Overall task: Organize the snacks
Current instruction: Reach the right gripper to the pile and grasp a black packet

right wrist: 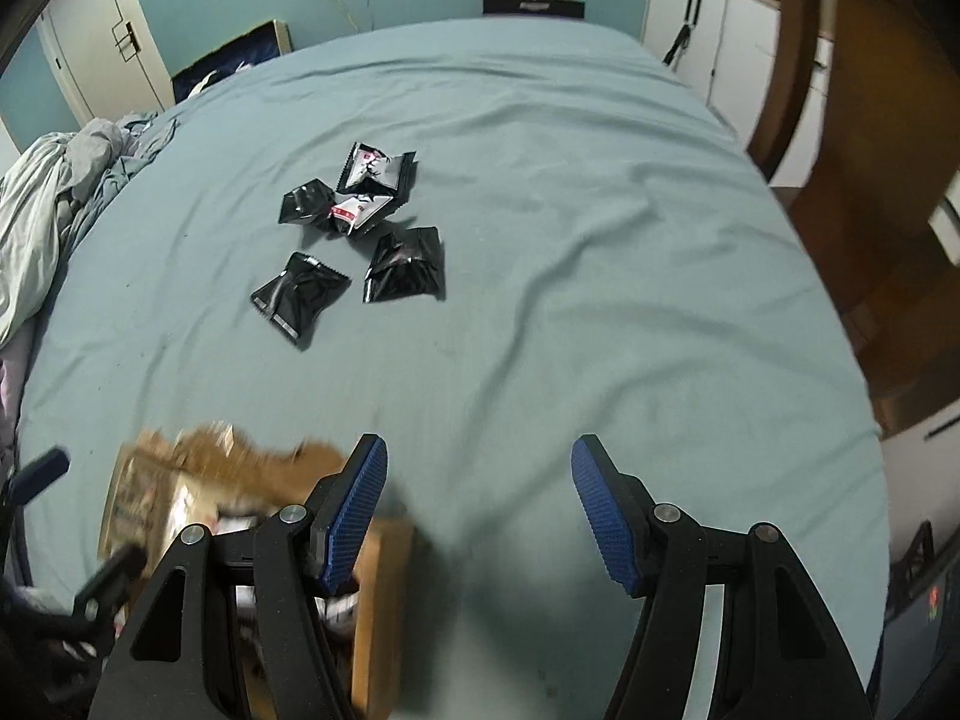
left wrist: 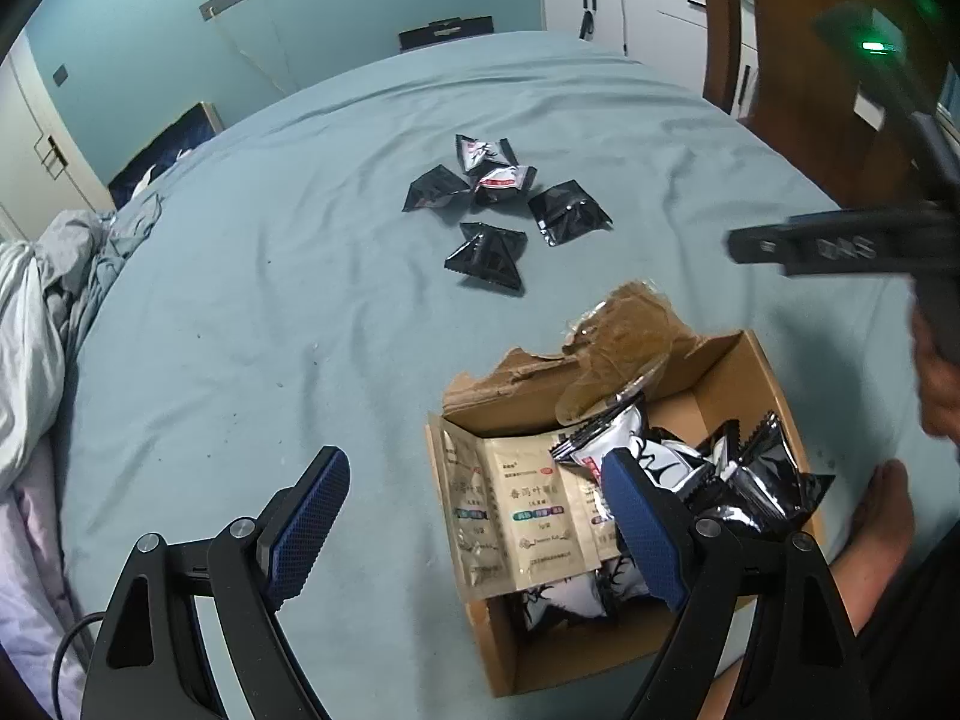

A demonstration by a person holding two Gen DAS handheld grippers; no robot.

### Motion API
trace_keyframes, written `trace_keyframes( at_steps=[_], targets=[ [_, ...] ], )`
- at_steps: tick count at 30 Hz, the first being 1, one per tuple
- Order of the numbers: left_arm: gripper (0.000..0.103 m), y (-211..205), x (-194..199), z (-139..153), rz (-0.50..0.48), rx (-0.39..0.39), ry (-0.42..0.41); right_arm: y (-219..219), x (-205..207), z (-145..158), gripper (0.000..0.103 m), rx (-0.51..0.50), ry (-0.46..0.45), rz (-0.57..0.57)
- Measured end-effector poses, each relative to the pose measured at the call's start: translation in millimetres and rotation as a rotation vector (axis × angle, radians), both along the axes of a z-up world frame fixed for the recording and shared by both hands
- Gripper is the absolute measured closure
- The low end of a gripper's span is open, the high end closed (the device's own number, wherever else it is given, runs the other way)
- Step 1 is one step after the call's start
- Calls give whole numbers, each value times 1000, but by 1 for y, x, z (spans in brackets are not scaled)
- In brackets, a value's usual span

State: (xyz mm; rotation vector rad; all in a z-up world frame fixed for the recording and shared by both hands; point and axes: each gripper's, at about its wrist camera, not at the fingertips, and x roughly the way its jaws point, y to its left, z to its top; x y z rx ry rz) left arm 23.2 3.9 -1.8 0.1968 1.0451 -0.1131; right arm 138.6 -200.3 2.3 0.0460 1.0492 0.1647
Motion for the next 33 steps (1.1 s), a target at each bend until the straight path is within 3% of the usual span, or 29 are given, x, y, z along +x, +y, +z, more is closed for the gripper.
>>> trace_keyframes(
  at_steps=[6, 17, 23, 25, 27, 29, 33],
  targets=[
    [16, 8, 6, 2, 13, -82, 11, 11, 56, -18, 40, 47, 40, 57],
    [16, 21, 17, -3, 61, -142, 40, 50, 144, -49, 40, 11, 49, 145],
    [16, 27, 21, 6, 87, -159, -30, 62, 164, -67, 40, 29, 55, 169],
    [16, 30, 23, 9, 101, -149, -63, 65, 169, -74, 63, 33, 71, 175],
    [16, 34, 26, 10, 119, -144, -82, 66, 169, -78, 75, 30, 80, 162],
    [16, 39, 29, 10, 132, -155, -88, 63, 163, -68, 80, 30, 59, 143],
    [16, 46, 34, 9, 139, -200, -74, 48, 139, -36, 80, 62, 24, 102]
  ],
)
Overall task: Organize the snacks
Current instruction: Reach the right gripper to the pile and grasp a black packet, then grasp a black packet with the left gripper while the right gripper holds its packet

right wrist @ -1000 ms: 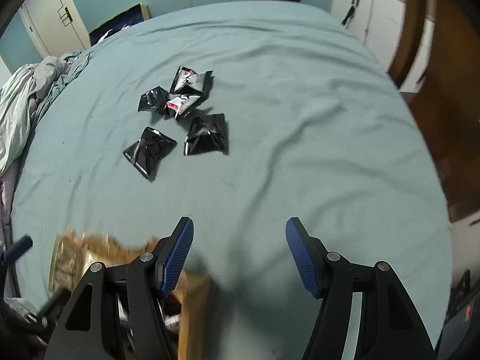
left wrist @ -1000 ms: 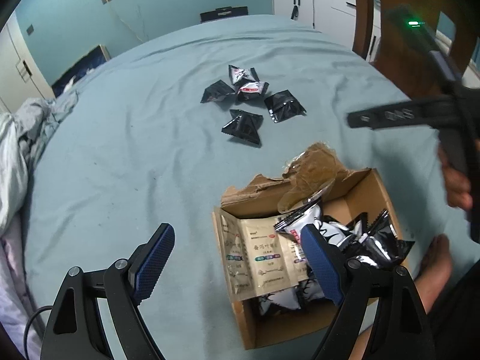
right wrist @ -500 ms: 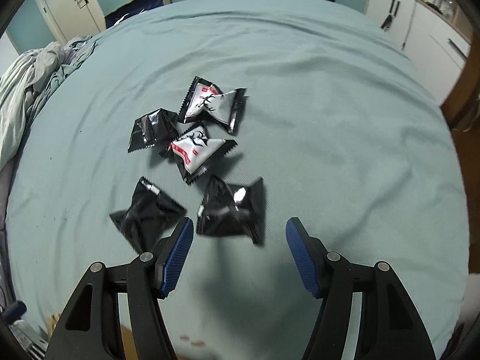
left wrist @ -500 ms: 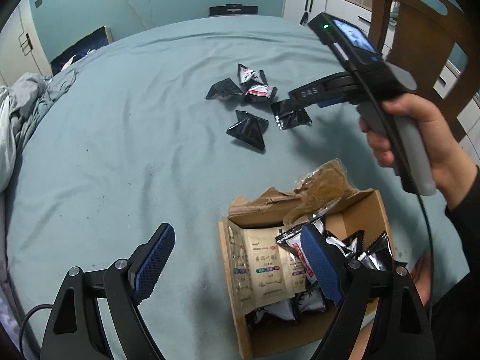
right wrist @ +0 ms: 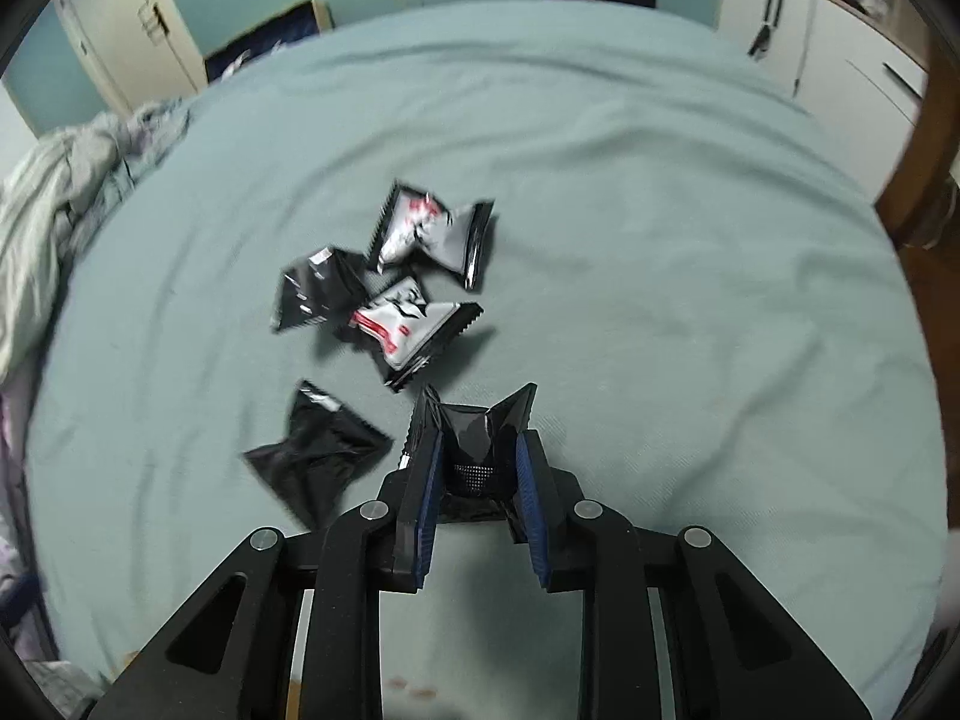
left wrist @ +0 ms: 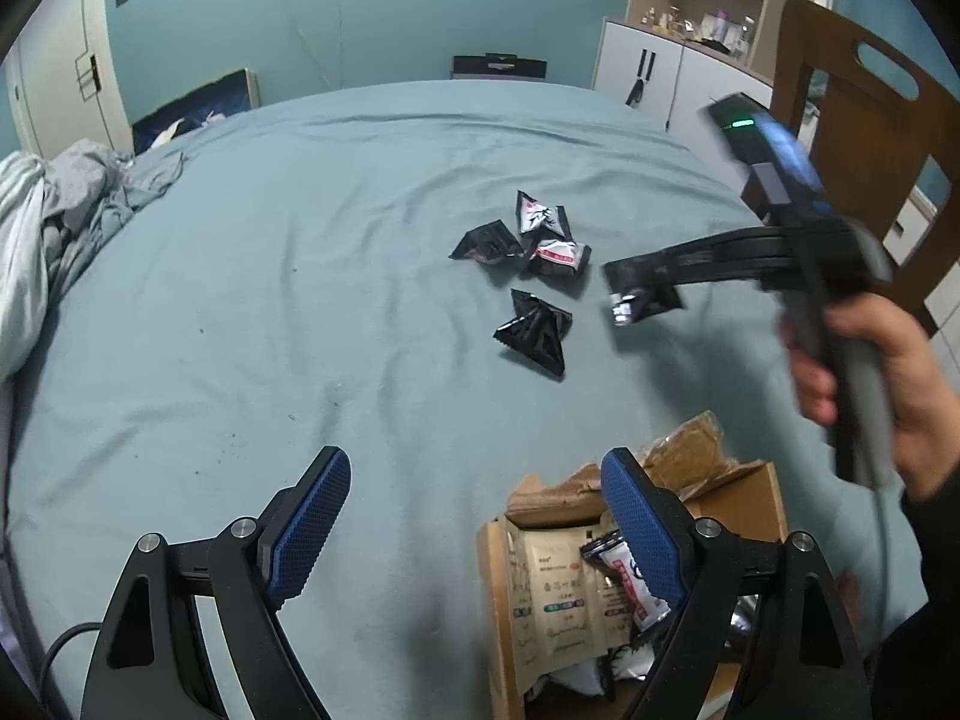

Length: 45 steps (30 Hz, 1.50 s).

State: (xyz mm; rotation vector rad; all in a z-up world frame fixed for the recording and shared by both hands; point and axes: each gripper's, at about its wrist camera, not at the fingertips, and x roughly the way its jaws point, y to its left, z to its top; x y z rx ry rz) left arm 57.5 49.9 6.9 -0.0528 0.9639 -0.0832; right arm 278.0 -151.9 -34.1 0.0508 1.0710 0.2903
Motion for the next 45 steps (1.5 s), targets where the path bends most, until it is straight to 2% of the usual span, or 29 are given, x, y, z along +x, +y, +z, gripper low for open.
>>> trace_keyframes(
  at_steps=[4, 8, 10, 13, 14, 16, 18, 20, 23, 26, 28, 32, 36, 37, 39, 40, 41, 45],
  targets=[
    [16, 6, -3, 0, 19, -17, 20, -16, -38, 29, 80, 32, -35, -43],
    [16, 4, -5, 10, 11, 24, 11, -43, -95, 55, 80, 106, -56, -95],
    [12, -1, 1, 17, -24, 35, 6, -60, -126, 64, 80, 146, -59, -117],
    [9, -15, 21, 19, -77, 119, 18, -83, -172, 74, 80, 154, -96, -138],
    [9, -20, 29, 17, -59, 191, 13, -92, -189, 76, 80, 154, -113, -158],
    [9, -26, 38, 14, -46, 257, 6, -111, -215, 79, 80, 150, -143, -207],
    [9, -31, 52, 8, -76, 260, 37, -131, -246, 83, 80, 152, -181, -266],
    [9, -39, 69, -3, -141, 250, 83, -146, -263, 76, 80, 171, -172, -307],
    [9, -53, 91, -21, -207, 304, 140, -156, -263, 53, 80, 215, -81, -361],
    [9, -70, 116, -45, -255, 365, 212, -150, -245, 38, 80, 257, -1, -346],
    [9, -76, 132, -57, -268, 344, 245, -143, -232, 35, 80, 259, 12, -326],
    [9, -84, 165, -79, -269, 328, 313, -130, -206, 29, 80, 179, 8, -291],
    [9, -88, 189, -99, -254, 308, 384, -129, -189, 17, 80, 189, 34, -283],
    [10, -89, 192, -104, -252, 302, 407, -129, -187, 13, 80, 192, 43, -283],
    [32, -89, 194, -111, -255, 277, 452, -129, -186, 9, 80, 189, 59, -283],
    [52, -88, 193, -109, -257, 216, 470, -129, -186, 9, 80, 185, 60, -283],
    [65, -86, 191, -105, -244, 189, 470, -129, -186, 9, 80, 181, 59, -284],
    [66, -75, 168, -70, -180, 239, 396, -134, -196, 16, 80, 182, 30, -296]
  ],
)
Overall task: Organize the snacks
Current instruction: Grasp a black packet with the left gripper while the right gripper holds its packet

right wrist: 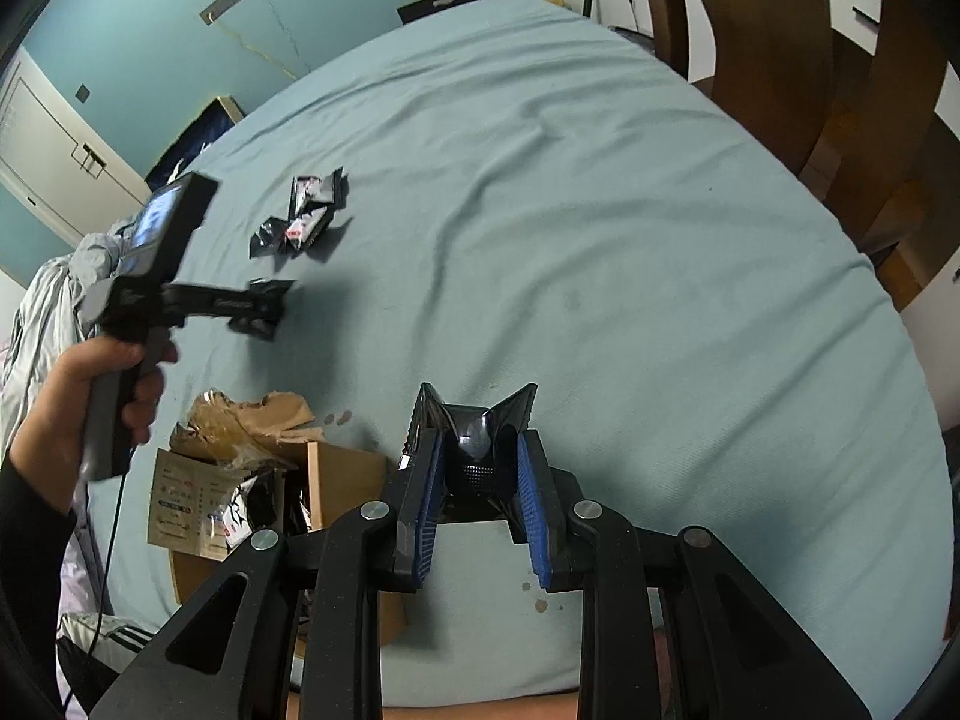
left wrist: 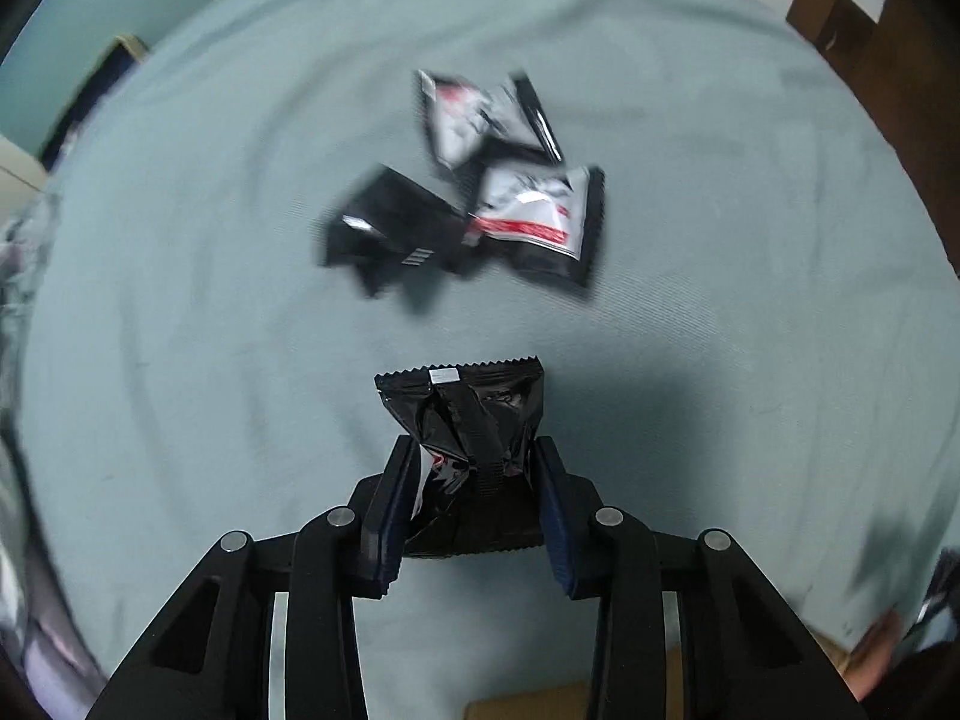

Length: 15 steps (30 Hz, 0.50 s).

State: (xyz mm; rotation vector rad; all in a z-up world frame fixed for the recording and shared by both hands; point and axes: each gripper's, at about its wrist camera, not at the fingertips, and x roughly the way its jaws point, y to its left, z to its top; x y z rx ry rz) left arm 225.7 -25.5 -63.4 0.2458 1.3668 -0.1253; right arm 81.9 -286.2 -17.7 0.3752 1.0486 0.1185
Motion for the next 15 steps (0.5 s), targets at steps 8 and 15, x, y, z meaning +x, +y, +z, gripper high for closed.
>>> trace_keyframes(
  at_steps=[8, 15],
  targets=[
    [66, 36, -90, 74, 30, -79, -78, 3, -20, 7, 80, -24, -35, -26],
    [66, 40, -172, 118, -42, -124, -155, 13, -42, 19, 80, -26, -100, 3]
  ],
)
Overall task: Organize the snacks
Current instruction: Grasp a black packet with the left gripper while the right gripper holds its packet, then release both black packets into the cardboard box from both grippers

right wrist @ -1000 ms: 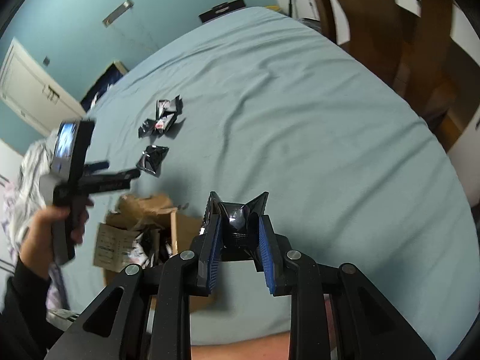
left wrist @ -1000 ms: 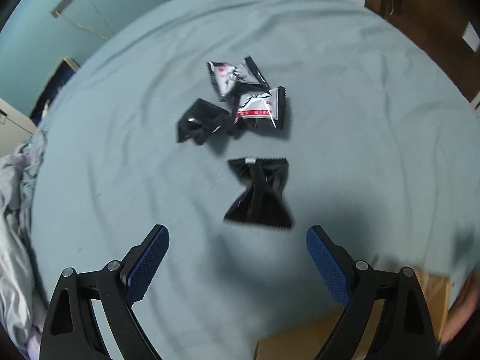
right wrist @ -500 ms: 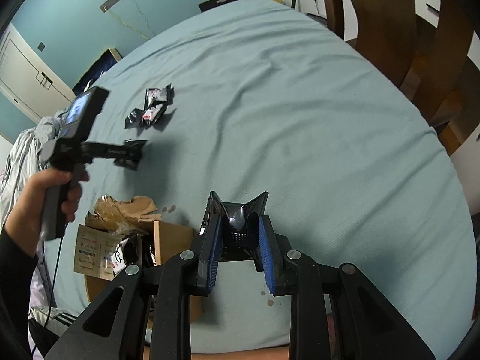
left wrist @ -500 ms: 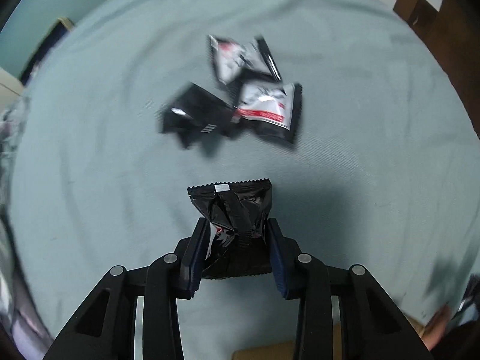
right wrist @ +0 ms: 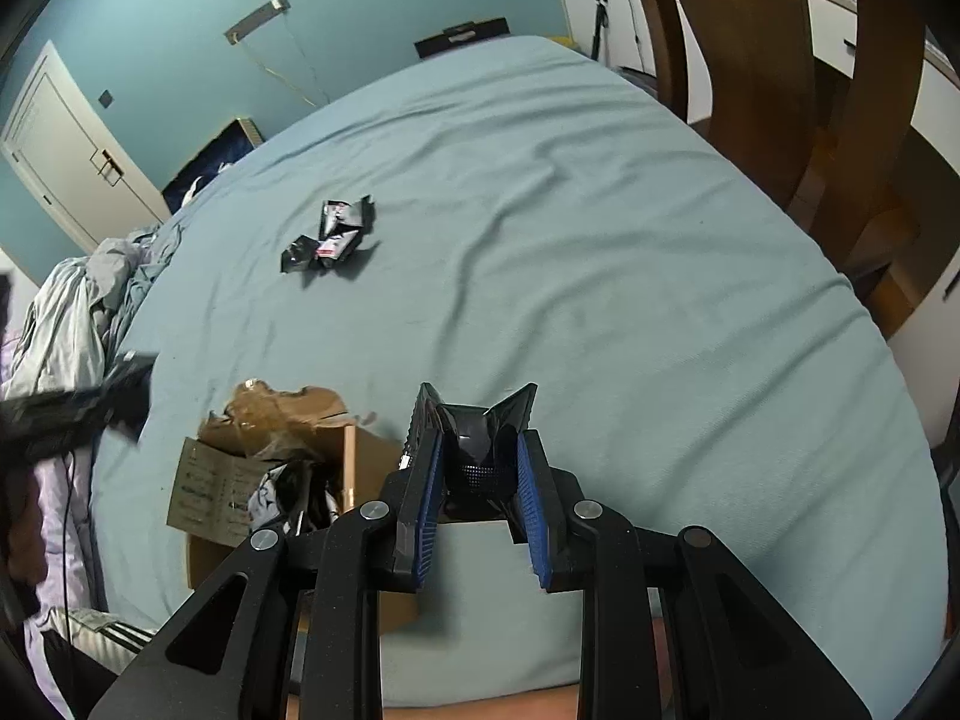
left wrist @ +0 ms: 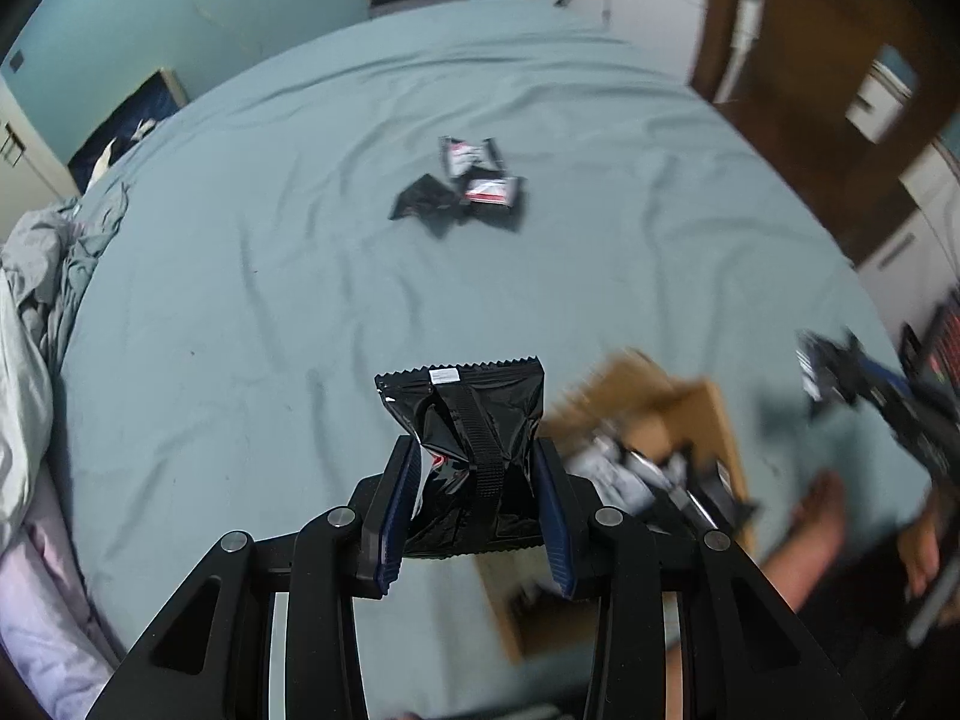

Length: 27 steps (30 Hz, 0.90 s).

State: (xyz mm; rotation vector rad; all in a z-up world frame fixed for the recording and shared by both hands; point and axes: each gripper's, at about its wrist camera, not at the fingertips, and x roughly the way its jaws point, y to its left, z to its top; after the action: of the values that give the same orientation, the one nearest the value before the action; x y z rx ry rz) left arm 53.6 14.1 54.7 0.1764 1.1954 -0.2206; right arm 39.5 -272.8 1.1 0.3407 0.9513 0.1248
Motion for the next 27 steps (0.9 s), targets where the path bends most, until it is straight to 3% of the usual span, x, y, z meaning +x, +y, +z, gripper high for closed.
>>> trace_keyframes(
  at_steps=[4, 8, 9, 10, 11, 13, 15, 18, 20, 23, 27],
  targets=[
    [66, -20, -33, -3, -62, -50, -9, 6, -5, -1, 80, -65, -17, -4],
    [60, -42, -53, -16, -140, -98, -9, 7, -7, 0, 80, -42, -17, 3],
    [51, -44, -55, -19, -158, -106, -14, 7, -7, 0, 80, -39, -20, 6],
    [26, -45, -57, -24, -172, -100, -33, 8, -8, 1, 80, -36, -22, 11],
    [9, -44, -59, -27, -167, -87, -62, 9, -8, 1, 80, -29, -22, 22],
    [8, -32, -61, -37, -124, -31, -146, 11, -10, 1, 80, -12, -25, 48],
    [8, -22, -55, -48, -67, 10, -113, 20, -14, 4, 79, -12, -44, 89],
    [8, 0, -45, -46, 38, -38, -105, 34, -19, 9, 78, -50, -73, 137],
    [8, 12, -42, -40, 112, -24, -153, 46, -23, 13, 78, -33, -97, 197],
    [8, 17, -43, -36, 163, 64, -226, 65, -28, 14, 78, 17, -107, 288],
    [8, 15, -41, -40, 148, 56, -220, 87, -30, 14, 78, 12, -119, 386]
  ],
)
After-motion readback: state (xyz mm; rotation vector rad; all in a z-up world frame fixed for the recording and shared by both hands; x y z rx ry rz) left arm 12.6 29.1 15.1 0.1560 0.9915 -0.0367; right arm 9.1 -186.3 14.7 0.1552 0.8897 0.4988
